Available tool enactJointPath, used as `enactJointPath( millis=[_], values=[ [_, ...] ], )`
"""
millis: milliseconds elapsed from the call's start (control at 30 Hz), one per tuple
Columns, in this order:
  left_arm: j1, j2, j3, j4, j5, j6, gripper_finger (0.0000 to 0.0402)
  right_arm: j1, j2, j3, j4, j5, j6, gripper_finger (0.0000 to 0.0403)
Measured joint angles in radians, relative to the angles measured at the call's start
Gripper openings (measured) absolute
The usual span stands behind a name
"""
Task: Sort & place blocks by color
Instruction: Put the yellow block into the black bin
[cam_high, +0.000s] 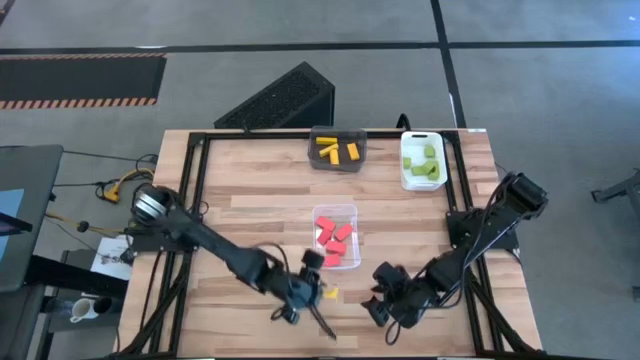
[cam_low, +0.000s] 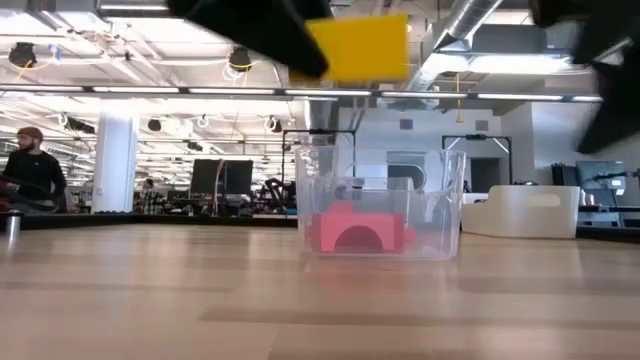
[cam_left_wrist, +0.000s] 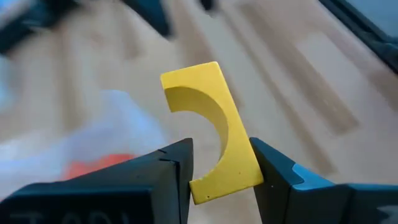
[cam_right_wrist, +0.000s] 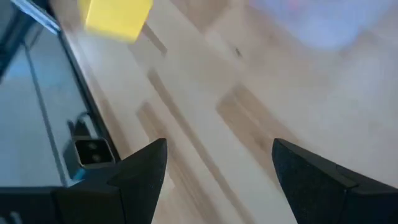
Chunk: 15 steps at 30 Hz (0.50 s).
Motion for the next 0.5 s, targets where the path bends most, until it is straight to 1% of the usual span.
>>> enactJointPath(
  millis=[67,167,300,367,400,500],
  values=[
    [0.034,-0.061,0.000,-0.014,-0.038,0.016,0.0098,-0.020,-0.034,0.000,-0.012,0.021,-0.074,0.0311],
    [0.104,-0.157,0.000,-0.011,-0.098,0.048,0.0103,-0.054,-0.119,0.000,-0.031,0.066,-0.219,0.0311],
    [0.266,-0.250,0.001,-0.011,-0.144,0.053,0.0101,-0.110,-0.253,0.000,-0.114,0.114,-0.407,0.0311],
    [0.376,-0.271,0.001,-0.011,-0.134,0.009,0.0100,-0.145,-0.317,0.001,-0.146,0.121,-0.501,0.0311],
    [0.437,-0.273,0.001,-0.013,-0.111,-0.025,0.0100,-0.163,-0.347,0.000,-0.168,0.124,-0.546,0.0311],
    [0.612,-0.264,0.000,-0.018,0.015,-0.161,0.0102,-0.225,-0.421,0.001,-0.199,0.125,-0.677,0.0311]
  ],
)
